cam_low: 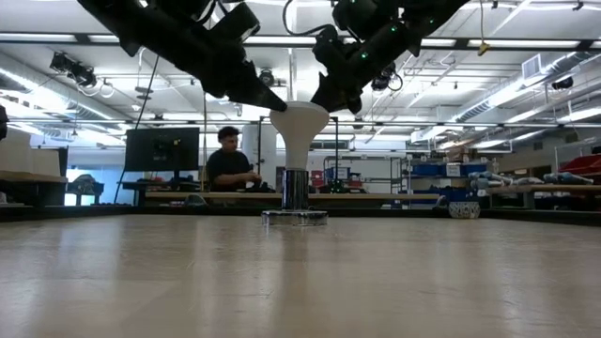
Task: Screw lightbulb
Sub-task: Insert the lightbulb into the silver lamp socket
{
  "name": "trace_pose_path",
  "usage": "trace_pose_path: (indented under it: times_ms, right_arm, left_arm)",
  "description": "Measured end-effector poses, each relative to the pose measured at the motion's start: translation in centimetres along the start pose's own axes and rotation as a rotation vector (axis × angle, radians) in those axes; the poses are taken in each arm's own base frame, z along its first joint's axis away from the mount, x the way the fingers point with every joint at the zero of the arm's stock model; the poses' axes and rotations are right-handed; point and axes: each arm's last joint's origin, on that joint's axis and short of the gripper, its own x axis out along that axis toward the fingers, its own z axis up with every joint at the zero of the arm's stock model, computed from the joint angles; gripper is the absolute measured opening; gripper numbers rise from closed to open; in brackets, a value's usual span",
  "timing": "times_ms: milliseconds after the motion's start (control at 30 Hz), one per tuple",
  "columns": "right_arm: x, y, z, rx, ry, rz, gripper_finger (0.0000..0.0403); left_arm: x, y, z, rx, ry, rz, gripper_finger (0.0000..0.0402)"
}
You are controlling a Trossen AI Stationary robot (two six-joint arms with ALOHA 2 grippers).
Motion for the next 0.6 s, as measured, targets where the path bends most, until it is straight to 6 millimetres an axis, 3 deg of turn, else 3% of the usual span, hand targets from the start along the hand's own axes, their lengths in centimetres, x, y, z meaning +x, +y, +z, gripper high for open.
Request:
trace_pose_path:
  times_ms: [600]
  right_arm:
    - [-0.63, 0.75, -0.38, 0.009, 0.057, -0.028, 0.0011]
  left_arm:
    - [-0.03, 0.31, -0.34, -0.023, 0.051, 0.106, 0.0]
